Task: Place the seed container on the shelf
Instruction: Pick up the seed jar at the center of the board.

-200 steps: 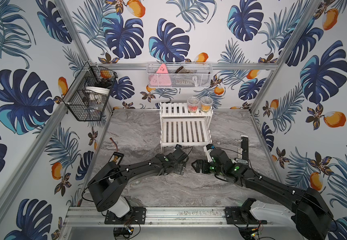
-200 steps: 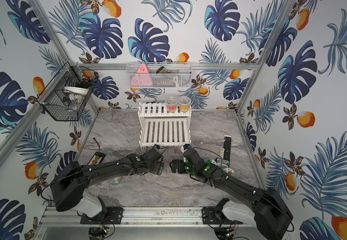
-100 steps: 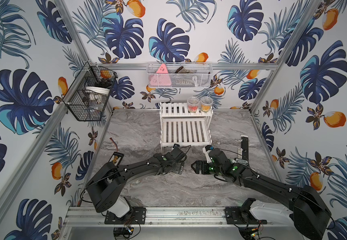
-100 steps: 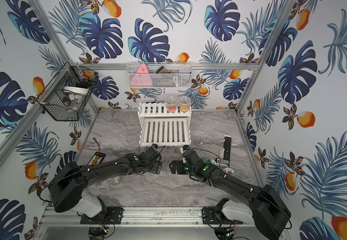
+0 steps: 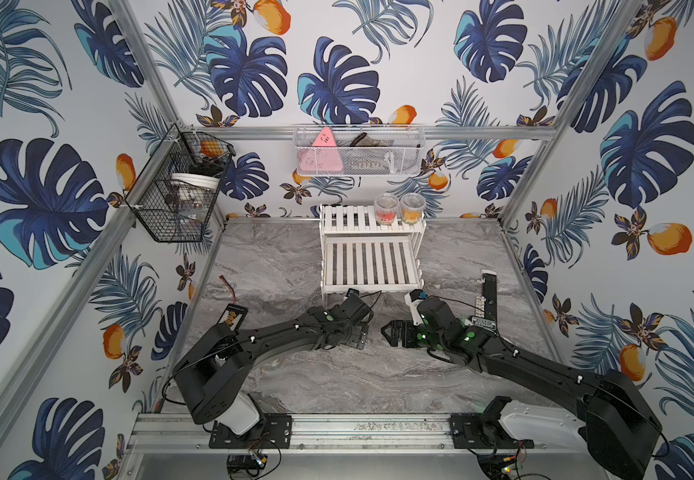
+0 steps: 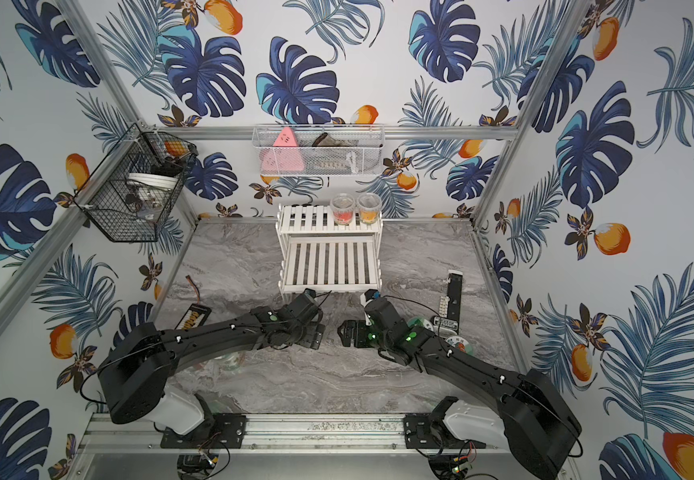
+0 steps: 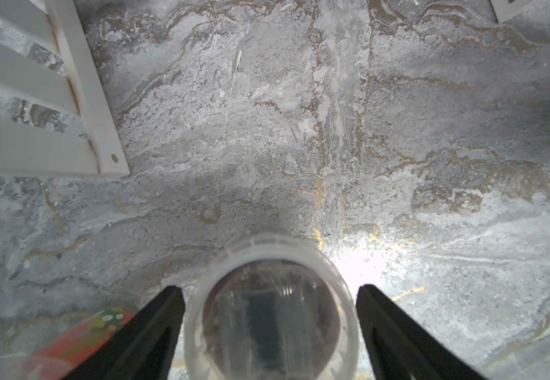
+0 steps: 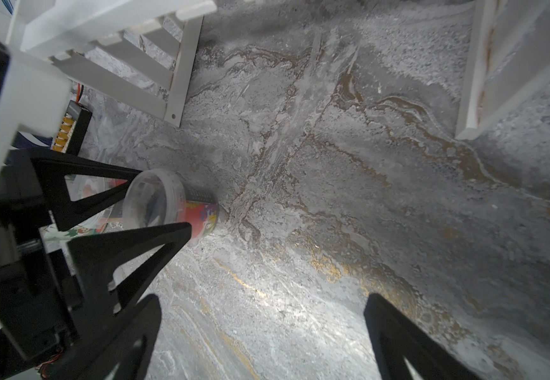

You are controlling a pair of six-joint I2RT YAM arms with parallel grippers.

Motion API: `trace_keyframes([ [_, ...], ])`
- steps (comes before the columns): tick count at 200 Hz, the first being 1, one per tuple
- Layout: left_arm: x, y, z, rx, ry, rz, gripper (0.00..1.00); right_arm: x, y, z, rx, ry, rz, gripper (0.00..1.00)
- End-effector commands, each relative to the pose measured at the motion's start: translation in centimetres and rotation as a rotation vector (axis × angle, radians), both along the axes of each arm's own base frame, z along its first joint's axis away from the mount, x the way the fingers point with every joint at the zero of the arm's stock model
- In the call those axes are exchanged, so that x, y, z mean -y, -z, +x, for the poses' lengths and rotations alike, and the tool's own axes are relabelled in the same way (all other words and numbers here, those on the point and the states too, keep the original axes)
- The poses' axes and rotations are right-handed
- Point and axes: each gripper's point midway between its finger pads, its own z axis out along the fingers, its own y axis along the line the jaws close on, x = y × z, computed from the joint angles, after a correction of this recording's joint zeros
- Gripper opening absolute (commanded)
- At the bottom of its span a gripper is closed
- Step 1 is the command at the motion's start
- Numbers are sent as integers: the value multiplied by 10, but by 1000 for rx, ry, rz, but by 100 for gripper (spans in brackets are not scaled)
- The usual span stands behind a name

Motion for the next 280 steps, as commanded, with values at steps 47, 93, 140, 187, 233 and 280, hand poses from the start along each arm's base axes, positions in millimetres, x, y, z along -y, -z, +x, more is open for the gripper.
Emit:
trace_keyframes([
  [47, -4, -2, -2, 4, 5, 2, 93, -6, -4, 3, 8, -10, 18, 100],
  [93, -7, -4, -4, 8, 6, 10, 93, -8, -4, 3, 2, -17, 20, 100],
  [140, -7, -7, -3, 12, 4, 5, 93, -9, -6, 4, 5, -19, 21, 100],
  [187, -7, -9, -3, 19, -2, 3, 94, -7, -5, 3, 6, -15, 17, 100],
  [233, -8, -8, -4, 14, -3, 4, 94, -7, -4, 3, 6, -16, 14, 100],
  [280, -10, -7, -4, 19, -6, 4, 96, -5, -2, 2, -1, -15, 3, 100],
])
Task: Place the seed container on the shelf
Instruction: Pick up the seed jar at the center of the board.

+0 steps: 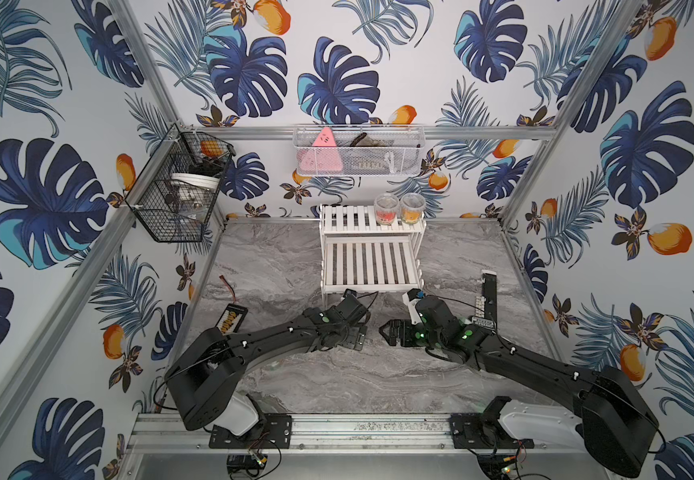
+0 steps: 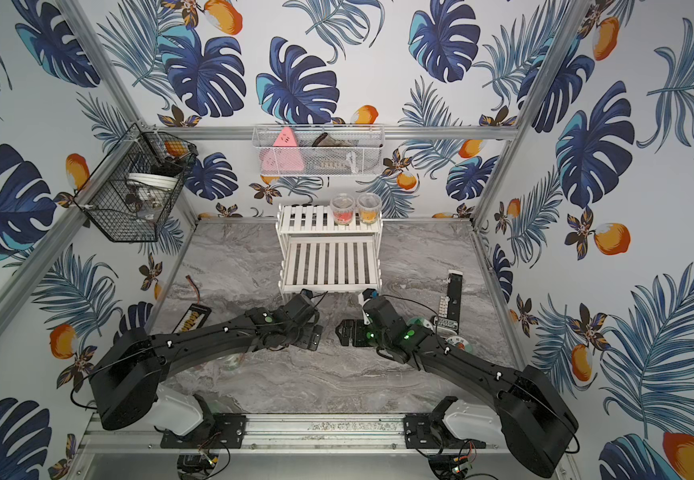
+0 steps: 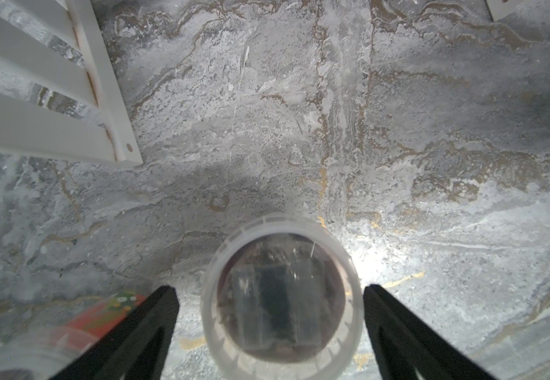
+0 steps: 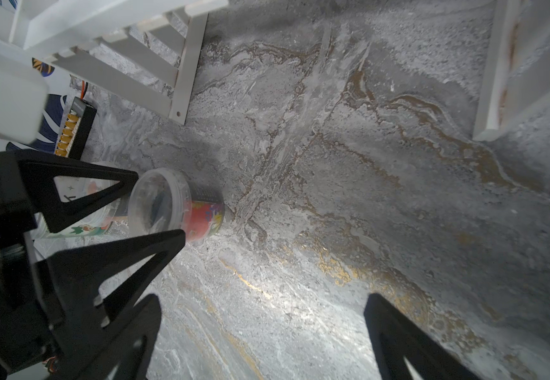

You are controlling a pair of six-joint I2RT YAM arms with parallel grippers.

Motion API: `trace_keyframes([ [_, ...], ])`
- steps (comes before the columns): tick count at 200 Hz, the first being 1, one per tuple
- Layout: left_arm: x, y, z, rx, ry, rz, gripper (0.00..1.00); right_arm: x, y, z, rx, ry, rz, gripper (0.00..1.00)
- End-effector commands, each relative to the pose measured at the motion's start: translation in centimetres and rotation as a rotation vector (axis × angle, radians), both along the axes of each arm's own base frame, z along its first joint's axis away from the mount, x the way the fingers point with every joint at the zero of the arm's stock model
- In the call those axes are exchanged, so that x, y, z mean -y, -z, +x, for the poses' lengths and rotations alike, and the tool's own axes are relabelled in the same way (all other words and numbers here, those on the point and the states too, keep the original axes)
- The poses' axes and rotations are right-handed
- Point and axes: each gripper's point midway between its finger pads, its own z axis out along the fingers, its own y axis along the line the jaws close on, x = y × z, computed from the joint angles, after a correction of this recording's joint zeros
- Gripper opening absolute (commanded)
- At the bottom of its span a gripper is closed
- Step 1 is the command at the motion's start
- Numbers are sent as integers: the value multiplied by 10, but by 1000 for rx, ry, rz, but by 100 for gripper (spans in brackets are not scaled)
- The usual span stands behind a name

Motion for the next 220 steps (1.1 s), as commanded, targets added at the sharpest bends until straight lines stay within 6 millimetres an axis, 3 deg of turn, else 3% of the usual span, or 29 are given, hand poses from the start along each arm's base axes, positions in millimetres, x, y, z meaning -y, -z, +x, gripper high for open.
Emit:
trace_keyframes([
  [1, -2, -2, 2, 16, -5, 5, 96, 1, -2, 1, 11, 1, -7, 100],
  [67, -4, -1, 1, 11, -4, 12, 97, 2, -2, 1, 15, 7, -3, 100],
  [108, 0, 0, 1, 6, 0, -5, 90, 2, -3, 2, 18, 9, -3, 100],
  [163, -3, 1, -4, -7, 1, 1, 96, 0, -4, 3, 19, 4, -1, 100],
  [220, 0, 7, -4, -19, -4, 3, 92, -2, -5, 3, 11, -3, 0, 100],
])
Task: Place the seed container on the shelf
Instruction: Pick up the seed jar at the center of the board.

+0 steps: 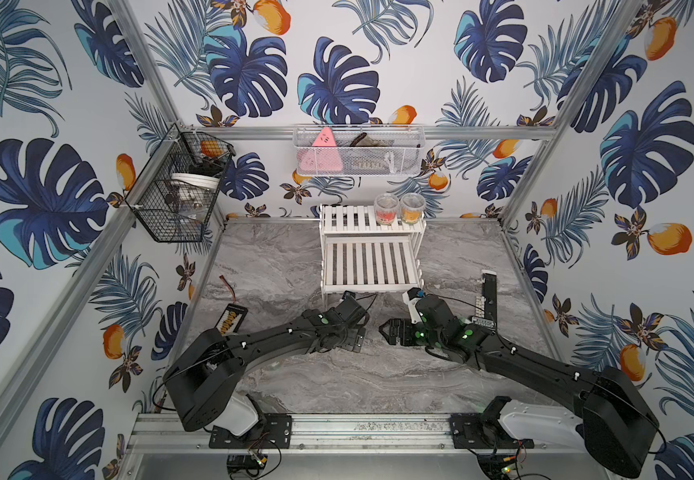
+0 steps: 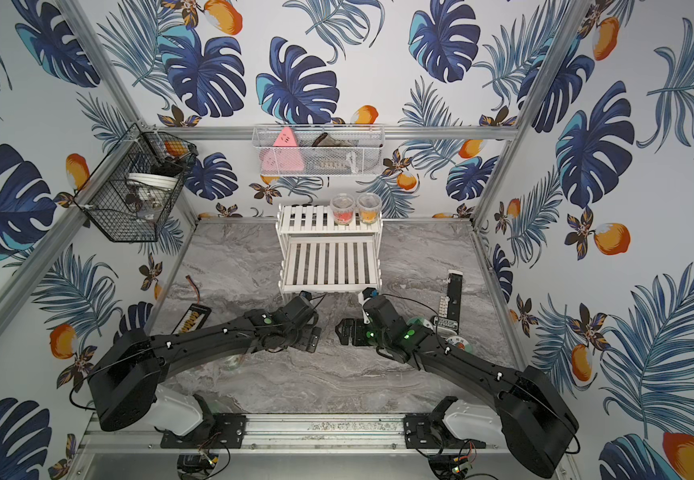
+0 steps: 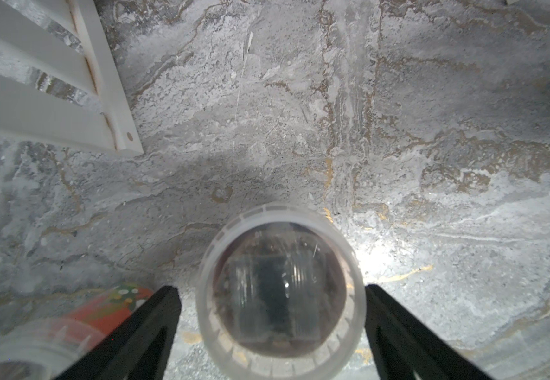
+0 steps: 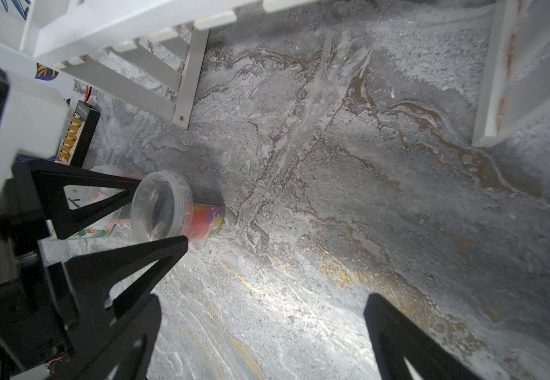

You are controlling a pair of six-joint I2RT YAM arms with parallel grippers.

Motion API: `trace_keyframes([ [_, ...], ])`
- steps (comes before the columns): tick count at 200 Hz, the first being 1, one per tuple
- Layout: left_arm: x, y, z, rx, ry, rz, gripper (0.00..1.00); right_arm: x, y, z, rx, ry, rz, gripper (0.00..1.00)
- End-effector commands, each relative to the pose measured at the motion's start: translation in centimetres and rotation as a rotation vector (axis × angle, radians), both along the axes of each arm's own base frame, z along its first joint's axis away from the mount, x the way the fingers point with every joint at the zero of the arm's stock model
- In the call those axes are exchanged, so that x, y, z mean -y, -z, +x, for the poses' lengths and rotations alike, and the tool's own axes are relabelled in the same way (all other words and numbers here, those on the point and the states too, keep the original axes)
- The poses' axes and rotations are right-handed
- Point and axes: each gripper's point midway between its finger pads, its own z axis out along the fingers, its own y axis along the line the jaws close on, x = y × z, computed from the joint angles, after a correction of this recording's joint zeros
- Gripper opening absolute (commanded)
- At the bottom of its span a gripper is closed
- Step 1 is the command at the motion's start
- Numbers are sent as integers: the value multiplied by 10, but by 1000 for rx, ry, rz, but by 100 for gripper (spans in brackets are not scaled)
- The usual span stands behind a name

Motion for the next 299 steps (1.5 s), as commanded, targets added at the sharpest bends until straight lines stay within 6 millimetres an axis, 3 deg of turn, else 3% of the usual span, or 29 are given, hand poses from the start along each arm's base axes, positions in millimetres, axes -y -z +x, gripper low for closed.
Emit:
trace_keyframes([
  [1, 2, 2, 1, -4, -7, -8, 91, -1, -3, 1, 5, -6, -4, 100],
  [60, 4, -4, 3, 7, -4, -15, 84, 1, -5, 1, 15, -1, -9, 100],
  [109, 6, -20, 4, 22, -4, -26, 84, 2, -7, 1, 29, 4, 2, 100],
  [152, 2, -22, 2, 22, -27, -26, 82, 2, -7, 4, 38, -8, -19, 100],
  [199, 2, -13, -1, 5, -26, -20, 81, 1, -11, 6, 42, -19, -30, 100],
  [299, 21, 12, 5, -18, -4, 19, 81, 23, -11, -4, 35, 24, -48, 100],
])
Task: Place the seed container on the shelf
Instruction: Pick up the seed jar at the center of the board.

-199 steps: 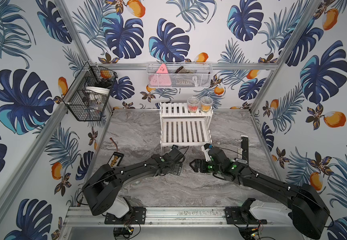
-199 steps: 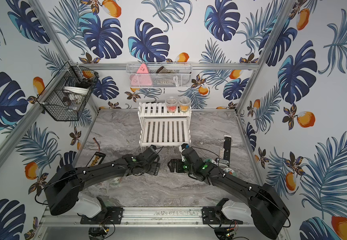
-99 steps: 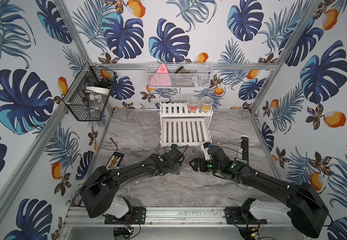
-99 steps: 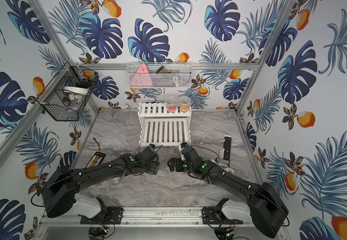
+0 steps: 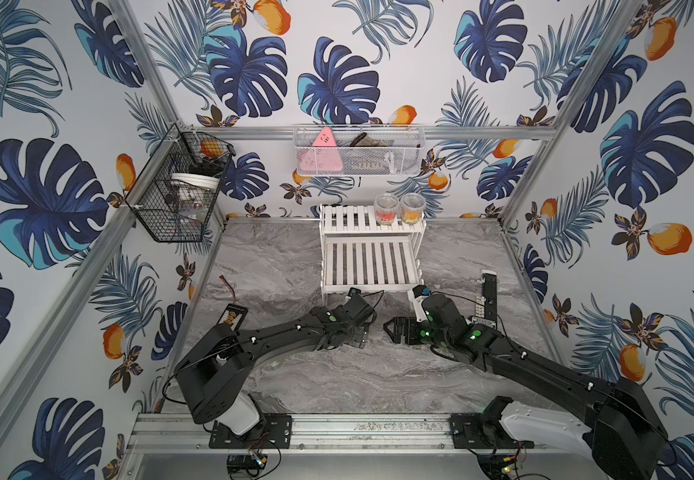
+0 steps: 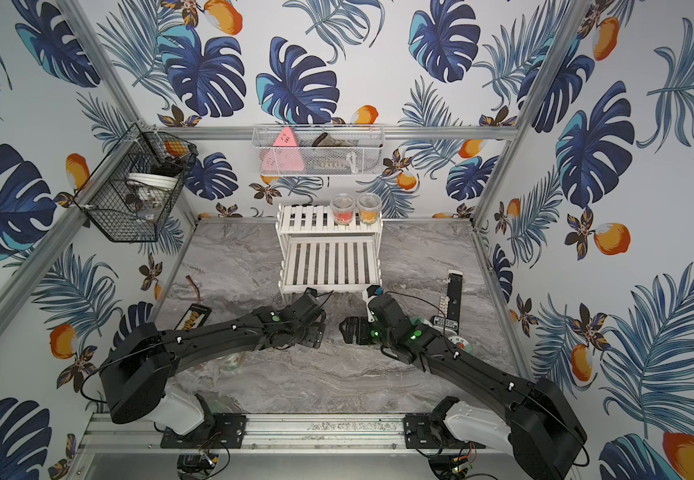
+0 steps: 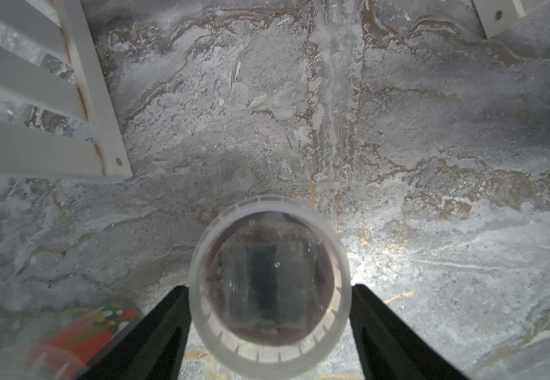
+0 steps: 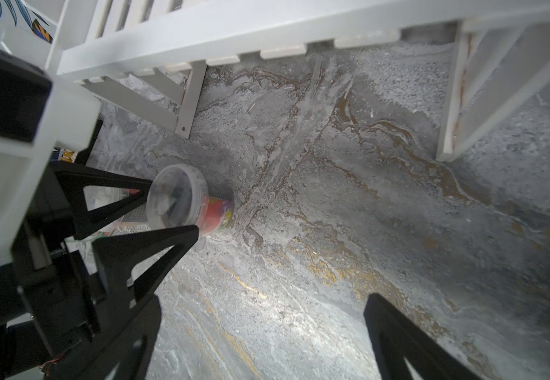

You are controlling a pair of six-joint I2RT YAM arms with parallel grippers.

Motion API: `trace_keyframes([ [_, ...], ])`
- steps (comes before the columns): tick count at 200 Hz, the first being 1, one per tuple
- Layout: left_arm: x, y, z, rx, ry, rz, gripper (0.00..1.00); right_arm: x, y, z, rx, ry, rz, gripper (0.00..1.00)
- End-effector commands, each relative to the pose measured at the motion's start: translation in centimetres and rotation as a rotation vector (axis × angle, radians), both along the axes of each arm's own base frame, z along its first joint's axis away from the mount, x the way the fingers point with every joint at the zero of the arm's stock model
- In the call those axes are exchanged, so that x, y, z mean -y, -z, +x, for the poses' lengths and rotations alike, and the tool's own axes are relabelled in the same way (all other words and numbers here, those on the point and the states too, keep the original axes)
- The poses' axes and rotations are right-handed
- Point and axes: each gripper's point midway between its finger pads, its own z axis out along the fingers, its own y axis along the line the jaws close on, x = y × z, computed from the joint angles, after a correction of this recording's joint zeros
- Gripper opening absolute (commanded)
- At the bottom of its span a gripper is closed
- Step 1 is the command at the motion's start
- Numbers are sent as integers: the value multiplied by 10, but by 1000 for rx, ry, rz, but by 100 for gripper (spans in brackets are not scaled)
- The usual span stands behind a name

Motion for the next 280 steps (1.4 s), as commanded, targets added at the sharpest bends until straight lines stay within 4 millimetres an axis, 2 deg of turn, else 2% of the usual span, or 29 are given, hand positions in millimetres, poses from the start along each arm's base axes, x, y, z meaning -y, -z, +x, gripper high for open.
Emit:
trace_keyframes([
  [1, 2, 15, -6, -48, 7, 22, 81, 9, 3, -4, -8, 13, -31, 100],
  [81, 22, 32, -6, -47, 28, 64, 81, 33, -10, -15, 33, 42, -72, 100],
  [113, 23, 31, -10, -40, 27, 73, 81, 41, -7, -22, 45, 57, -59, 100],
  [143, 21, 28, -9, -31, 17, 76, 81, 39, -2, -23, 38, 48, -58, 100],
  [192, 25, 22, -6, -23, 20, 70, 86, 23, 6, -12, -6, 29, -56, 100],
  [253, 24, -6, 0, 31, 19, 47, 93, 19, 12, -2, -18, 68, -35, 100],
  [280, 33, -7, 4, 30, 40, 29, 96, 19, 15, 0, -26, 71, -28, 100],
])
